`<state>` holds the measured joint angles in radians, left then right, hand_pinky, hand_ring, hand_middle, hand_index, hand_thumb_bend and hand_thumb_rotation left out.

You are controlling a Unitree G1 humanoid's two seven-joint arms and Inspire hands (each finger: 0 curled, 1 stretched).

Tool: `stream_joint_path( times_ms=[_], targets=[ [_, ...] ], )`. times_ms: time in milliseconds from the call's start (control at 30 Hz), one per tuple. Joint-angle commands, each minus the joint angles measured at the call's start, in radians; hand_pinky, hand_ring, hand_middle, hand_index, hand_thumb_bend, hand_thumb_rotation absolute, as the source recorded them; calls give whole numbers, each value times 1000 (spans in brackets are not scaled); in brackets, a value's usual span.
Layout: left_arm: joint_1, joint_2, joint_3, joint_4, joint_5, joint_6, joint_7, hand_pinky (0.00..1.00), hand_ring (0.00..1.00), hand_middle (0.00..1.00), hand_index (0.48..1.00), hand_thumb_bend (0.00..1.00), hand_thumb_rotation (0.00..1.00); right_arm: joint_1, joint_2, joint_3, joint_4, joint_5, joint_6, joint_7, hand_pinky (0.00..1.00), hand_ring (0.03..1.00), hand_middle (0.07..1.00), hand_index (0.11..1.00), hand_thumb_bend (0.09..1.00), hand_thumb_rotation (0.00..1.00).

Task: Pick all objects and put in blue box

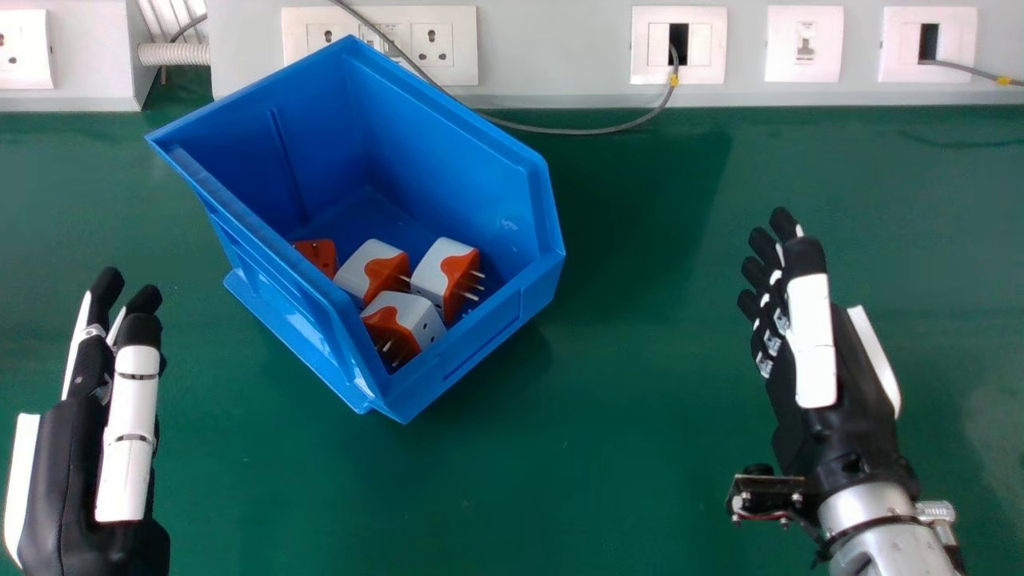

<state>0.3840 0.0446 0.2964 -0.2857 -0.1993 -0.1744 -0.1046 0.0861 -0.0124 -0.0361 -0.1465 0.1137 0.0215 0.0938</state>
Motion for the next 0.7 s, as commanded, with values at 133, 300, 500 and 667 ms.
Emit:
stream_joint_path(
  times_ms=[133,300,500,667],
  targets=[
    [-3,39,41,0,-10,-48,-20,945,952,929,956,521,846,-19,-2,-5,41,-20,-132,1,1000,1000,1000,1000,677,1000],
    [-5,40,46,9,12,-70,-16,938,948,924,952,517,838,-21,-4,-11,106,-28,-244,-1,1000,1000,1000,1000,672,1000],
    [-6,20,21,30,48,-101,5,928,942,917,944,492,822,-31,-24,-36,187,-50,-370,-10,1000,1000,1000,1000,673,1000],
    [-15,9,3,59,51,-122,8,926,941,916,943,492,818,-58,-30,-51,278,-77,-463,-31,1000,1000,1000,1000,679,1000]
  ],
)
